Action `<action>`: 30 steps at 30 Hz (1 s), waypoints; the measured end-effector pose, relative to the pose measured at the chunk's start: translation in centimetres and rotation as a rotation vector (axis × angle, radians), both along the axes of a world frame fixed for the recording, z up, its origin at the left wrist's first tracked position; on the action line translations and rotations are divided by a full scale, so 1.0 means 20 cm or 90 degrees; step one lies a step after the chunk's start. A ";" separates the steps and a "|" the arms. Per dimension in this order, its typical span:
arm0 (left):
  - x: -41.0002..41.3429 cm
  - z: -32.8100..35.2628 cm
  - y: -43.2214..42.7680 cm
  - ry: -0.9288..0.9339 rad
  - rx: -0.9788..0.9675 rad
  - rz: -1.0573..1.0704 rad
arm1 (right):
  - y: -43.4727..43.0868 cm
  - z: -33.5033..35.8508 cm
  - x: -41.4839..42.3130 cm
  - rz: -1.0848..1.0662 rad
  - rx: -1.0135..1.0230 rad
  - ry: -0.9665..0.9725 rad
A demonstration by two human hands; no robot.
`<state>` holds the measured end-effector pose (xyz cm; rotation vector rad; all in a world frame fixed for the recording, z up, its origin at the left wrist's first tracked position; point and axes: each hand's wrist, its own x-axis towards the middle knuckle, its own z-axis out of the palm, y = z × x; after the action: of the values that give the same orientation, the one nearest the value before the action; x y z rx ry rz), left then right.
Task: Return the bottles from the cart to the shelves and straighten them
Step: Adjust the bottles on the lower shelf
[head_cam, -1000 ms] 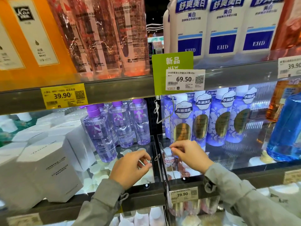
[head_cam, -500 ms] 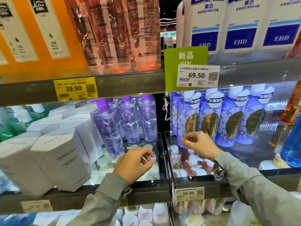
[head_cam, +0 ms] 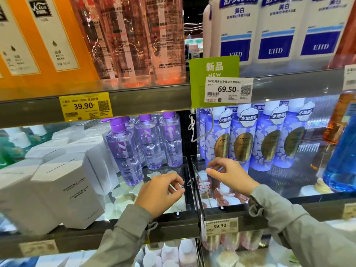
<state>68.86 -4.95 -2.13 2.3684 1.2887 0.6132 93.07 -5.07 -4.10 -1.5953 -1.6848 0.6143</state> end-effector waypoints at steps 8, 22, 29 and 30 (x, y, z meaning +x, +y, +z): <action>0.02 0.01 -0.01 -0.071 0.003 -0.006 | -0.17 0.03 -0.07 0.009 0.036 0.077; 0.03 -0.09 -0.25 -0.260 -0.039 -0.146 | -0.59 0.00 -0.19 -0.060 0.161 0.180; -0.02 -0.13 -0.49 -0.281 -0.059 -0.100 | -0.77 -0.08 -0.15 0.060 0.132 0.224; -0.02 -0.16 -0.54 -0.277 -0.061 -0.083 | -0.79 -0.10 -0.12 0.071 0.117 0.226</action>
<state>68.49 -15.69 -5.30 2.0673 0.9418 0.9382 90.58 -20.86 -6.16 -1.1904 -1.5213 0.7286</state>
